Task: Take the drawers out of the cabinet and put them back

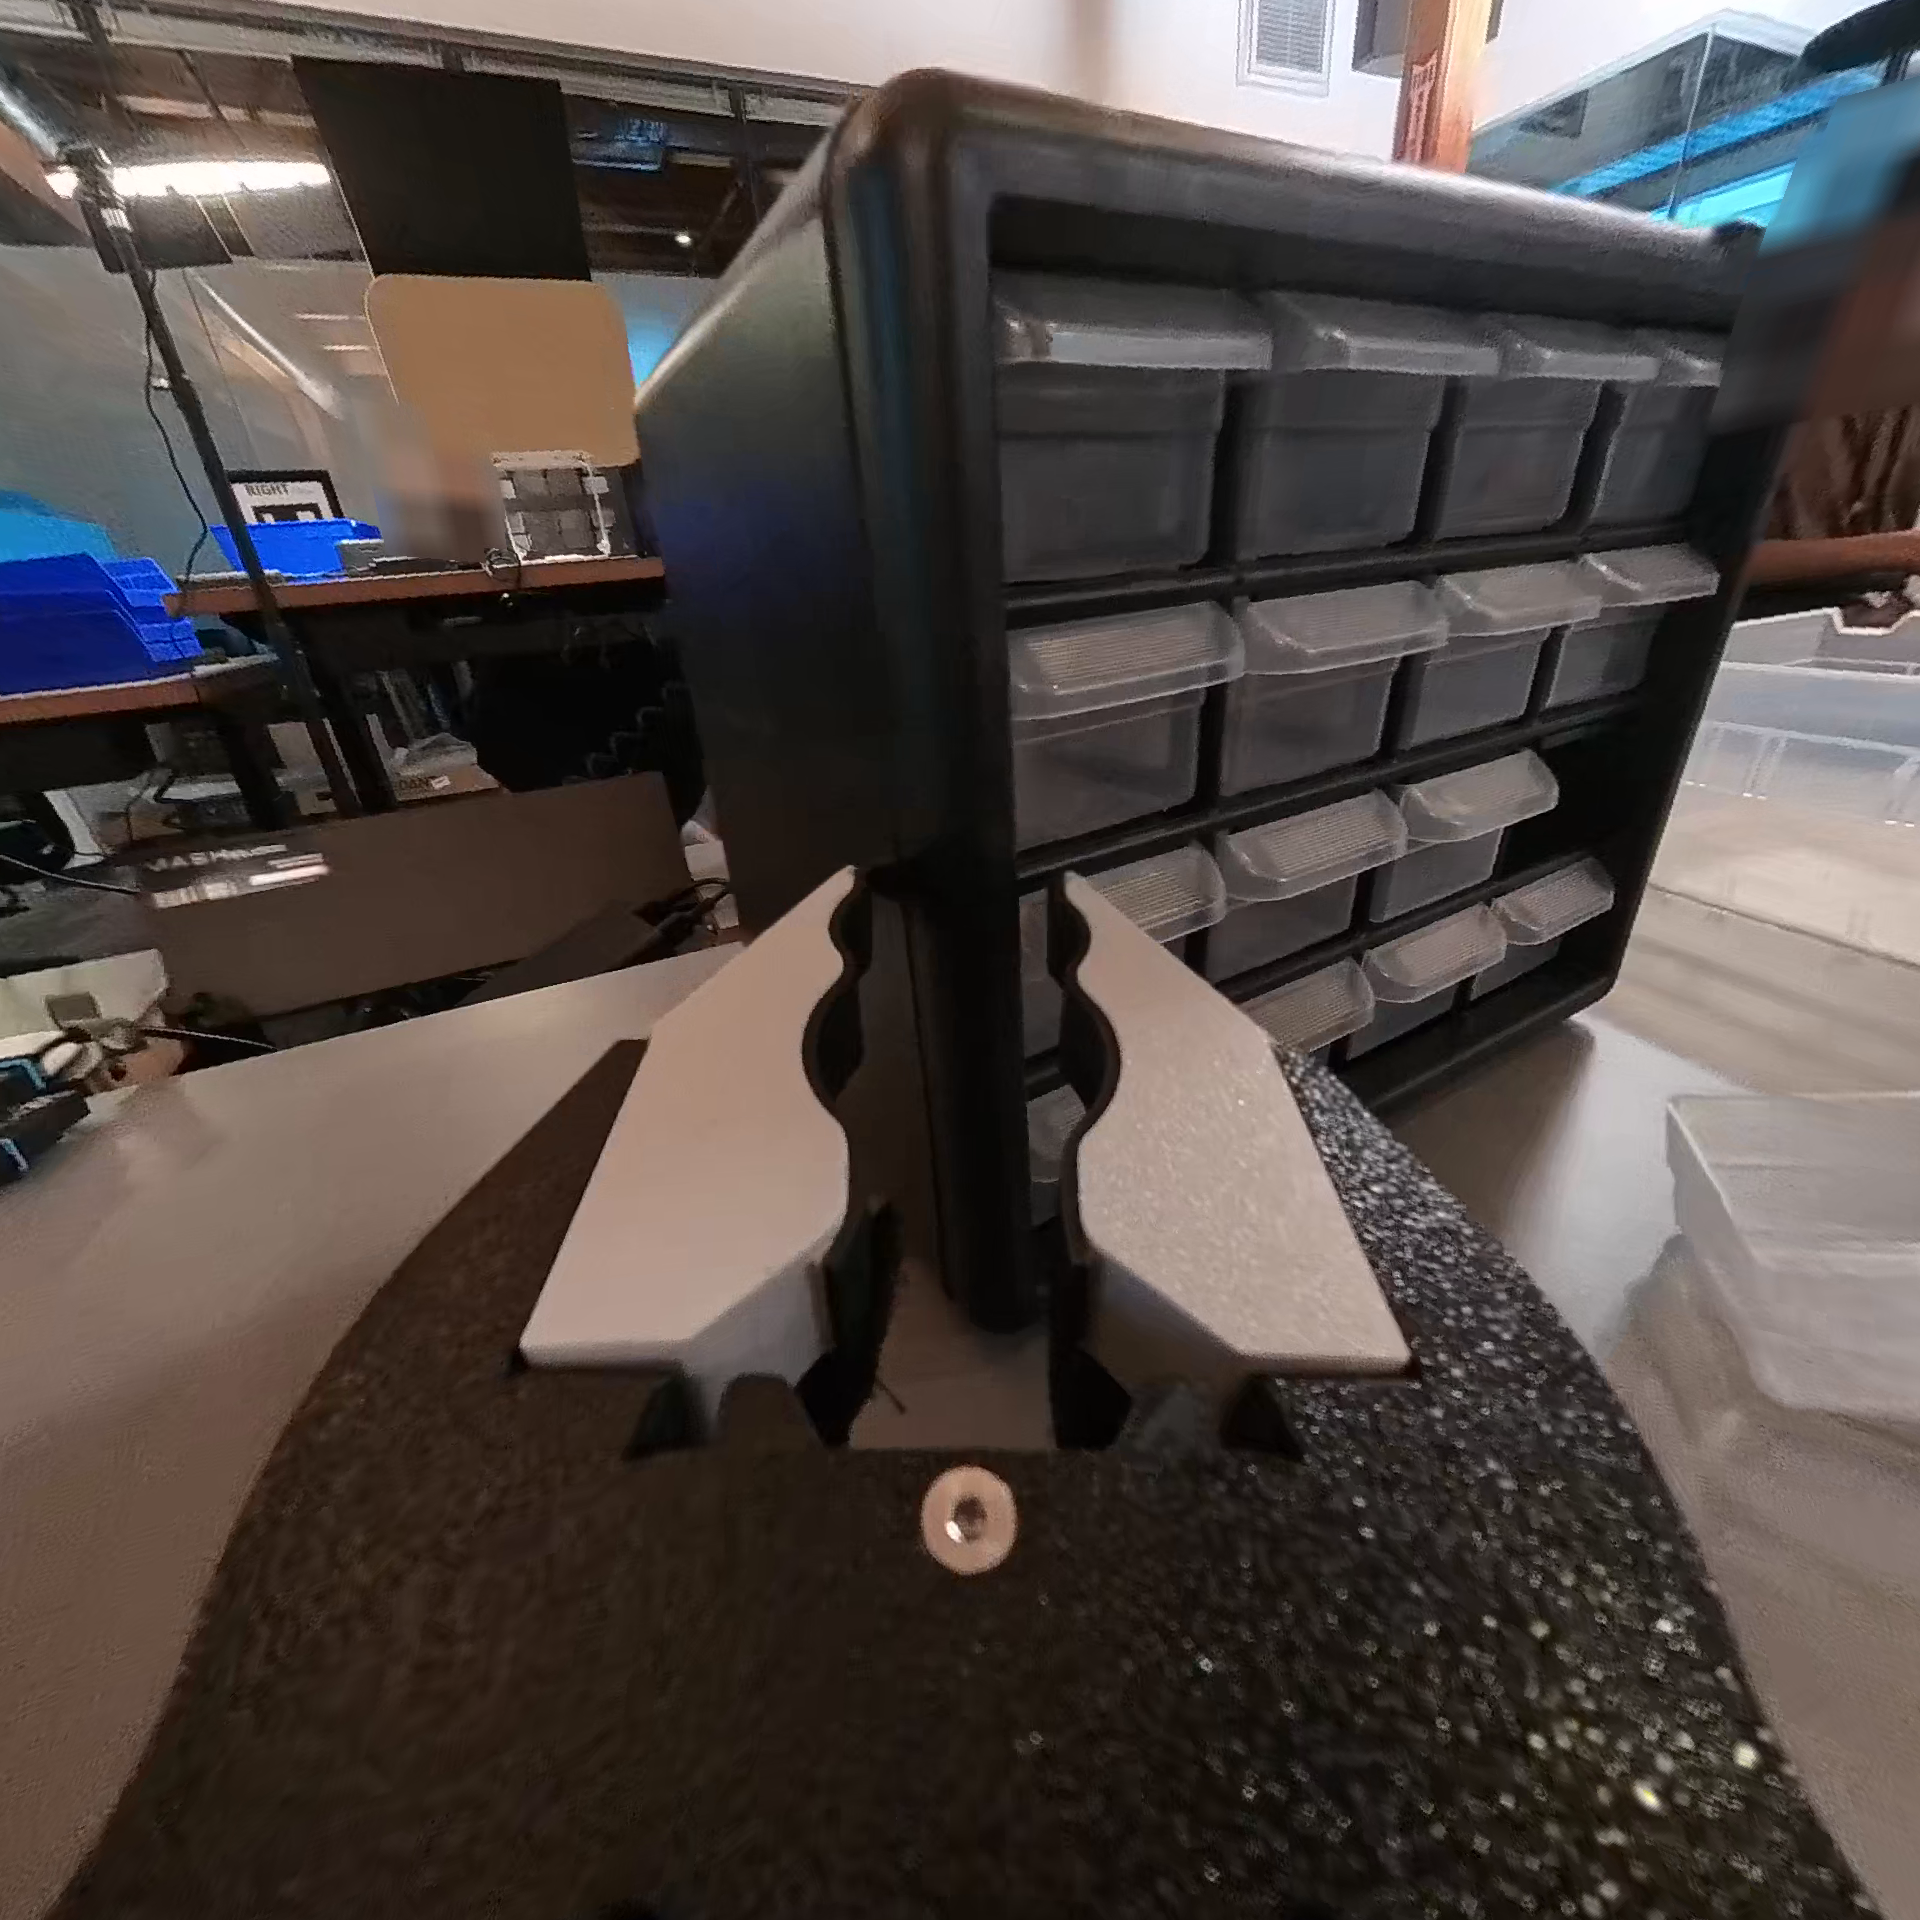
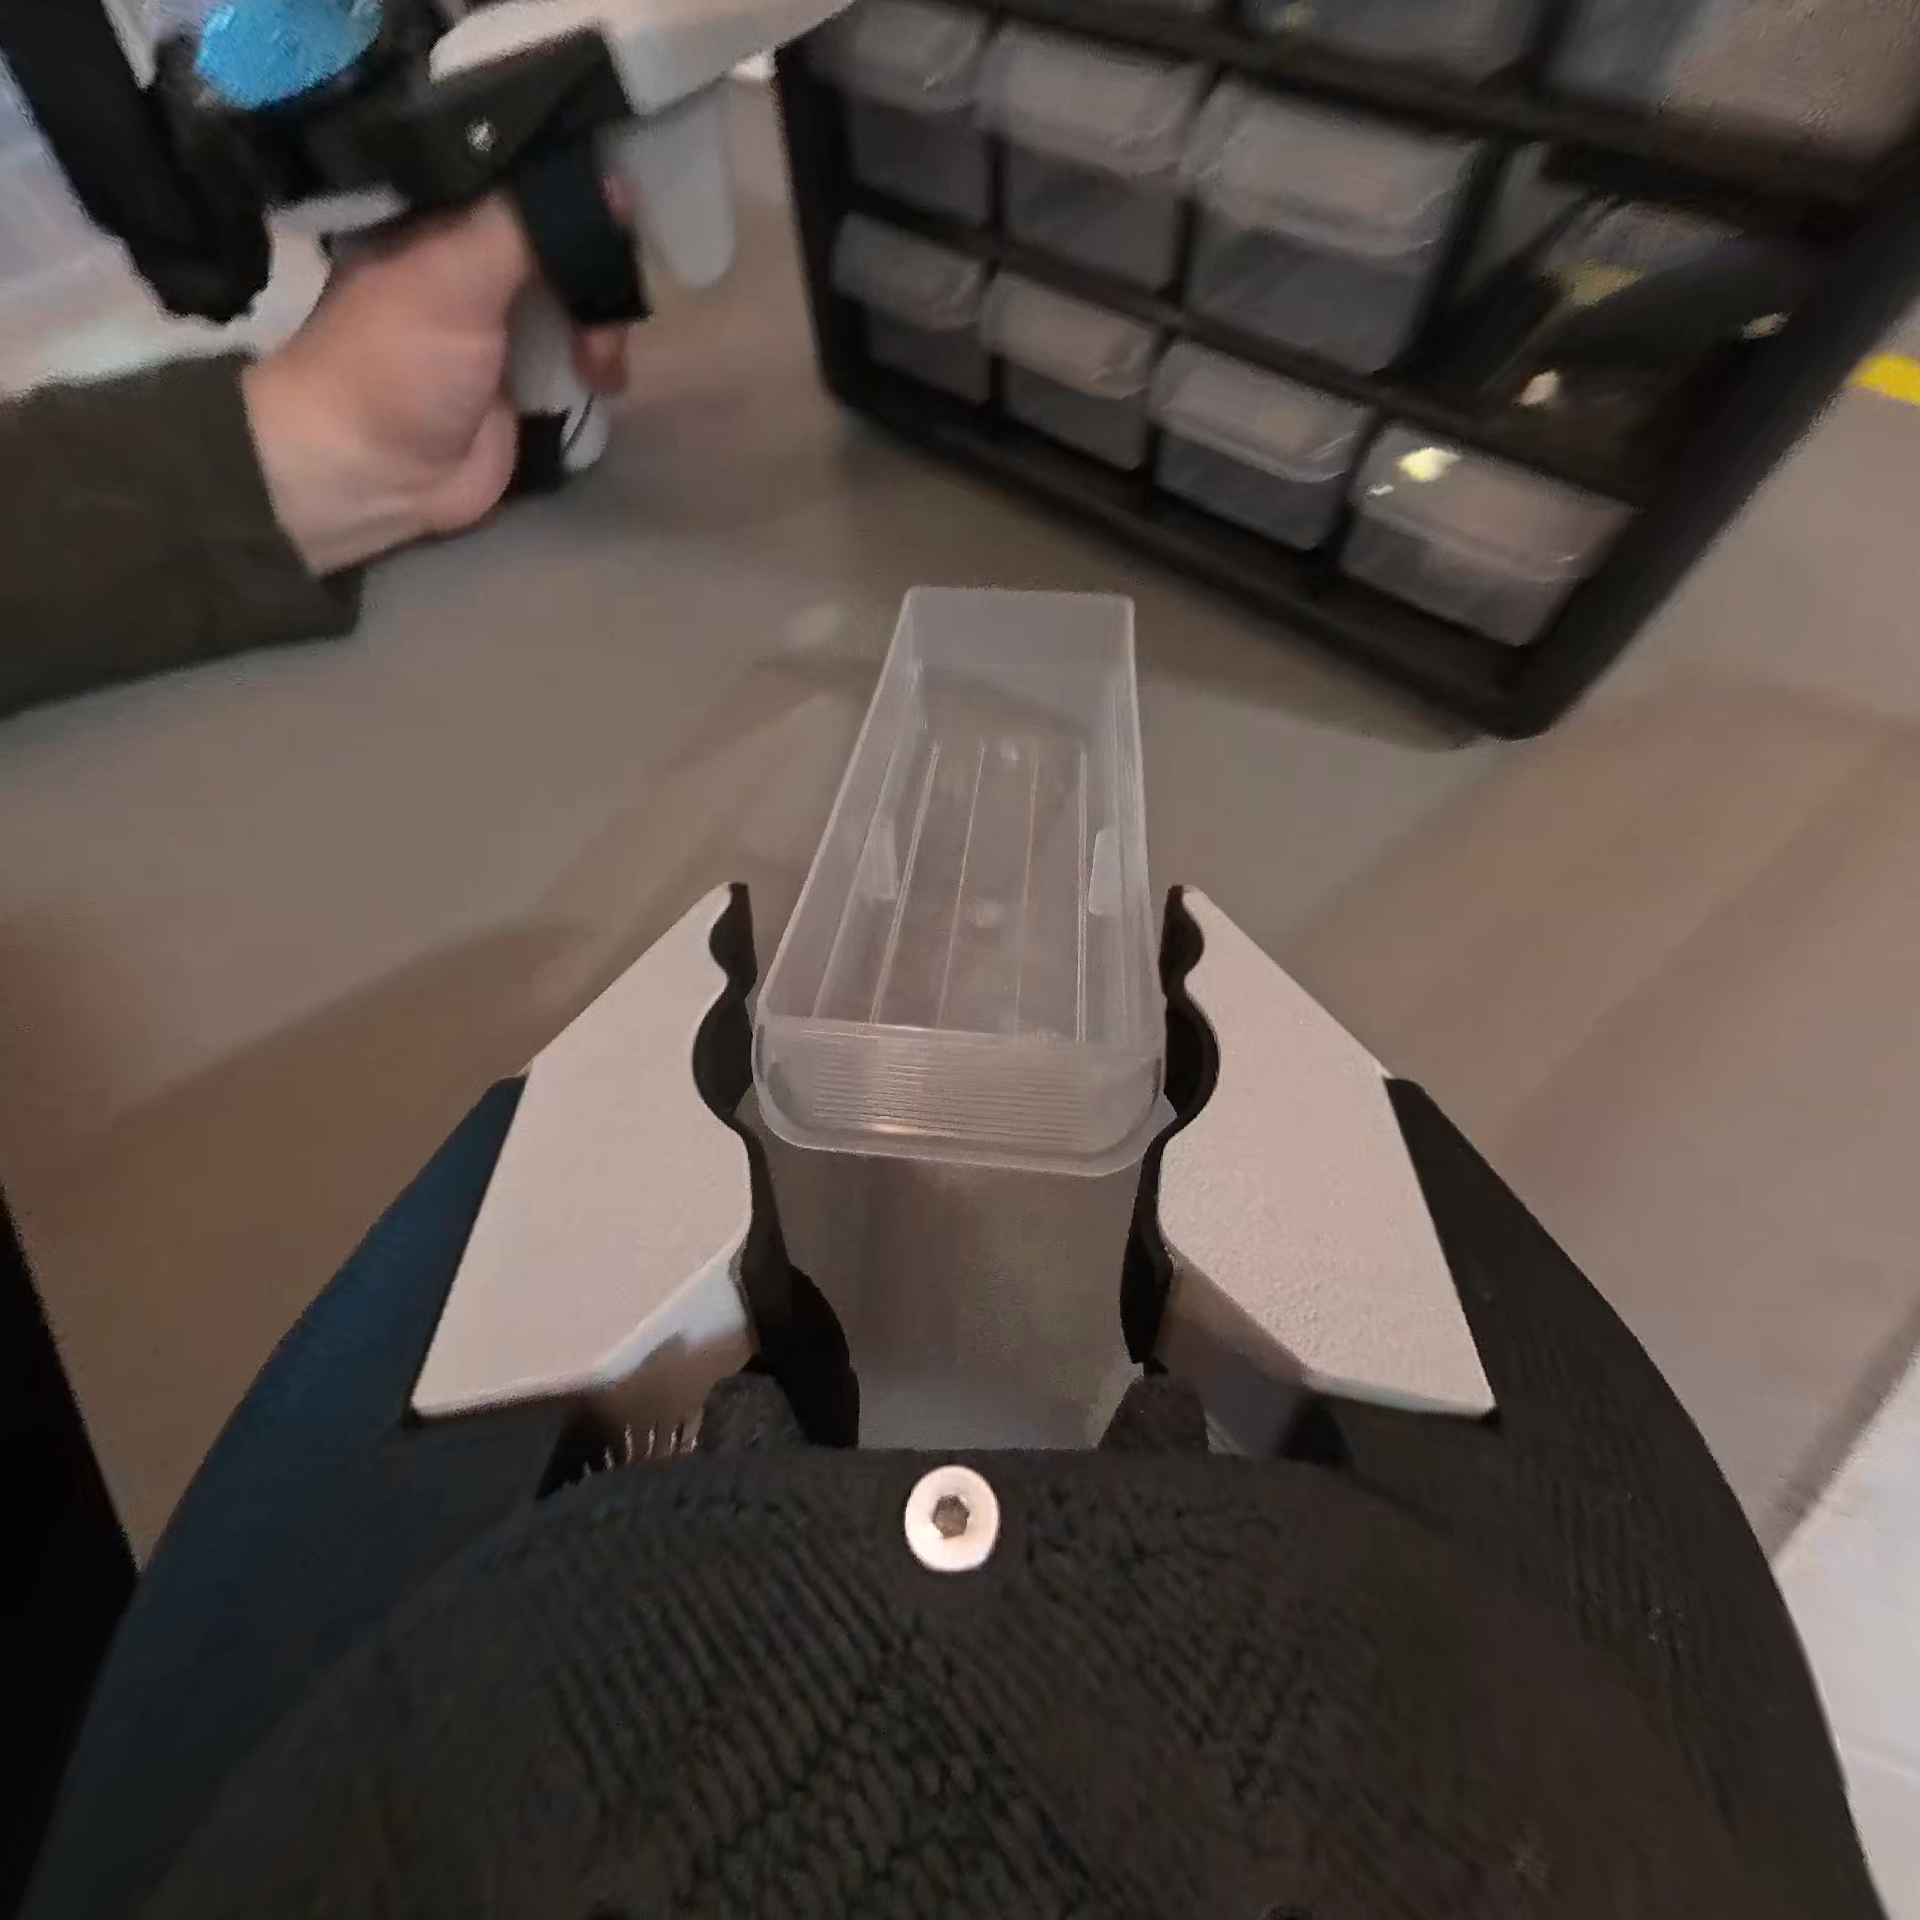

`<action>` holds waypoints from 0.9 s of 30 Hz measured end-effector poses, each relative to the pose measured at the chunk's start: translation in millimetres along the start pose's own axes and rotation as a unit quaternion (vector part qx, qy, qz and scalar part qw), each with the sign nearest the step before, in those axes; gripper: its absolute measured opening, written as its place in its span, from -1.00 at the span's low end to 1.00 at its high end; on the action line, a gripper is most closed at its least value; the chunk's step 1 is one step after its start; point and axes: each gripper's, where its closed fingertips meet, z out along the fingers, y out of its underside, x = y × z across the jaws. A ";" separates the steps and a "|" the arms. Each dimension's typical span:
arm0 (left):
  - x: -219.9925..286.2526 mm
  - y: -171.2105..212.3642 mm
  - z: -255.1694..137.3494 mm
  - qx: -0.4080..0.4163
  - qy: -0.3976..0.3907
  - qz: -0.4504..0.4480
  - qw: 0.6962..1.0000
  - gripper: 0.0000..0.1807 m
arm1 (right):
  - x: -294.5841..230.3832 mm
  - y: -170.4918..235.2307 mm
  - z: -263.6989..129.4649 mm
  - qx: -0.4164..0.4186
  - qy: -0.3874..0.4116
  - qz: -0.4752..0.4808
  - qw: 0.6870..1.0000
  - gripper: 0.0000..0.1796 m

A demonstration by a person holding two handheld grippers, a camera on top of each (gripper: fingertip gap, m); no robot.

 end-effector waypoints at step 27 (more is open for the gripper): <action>-0.9 -0.7 -0.6 0.003 0.019 -0.037 0.999 -0.66 | 61.0 -90.8 -19.1 0.222 0.257 0.060 0.939 -0.14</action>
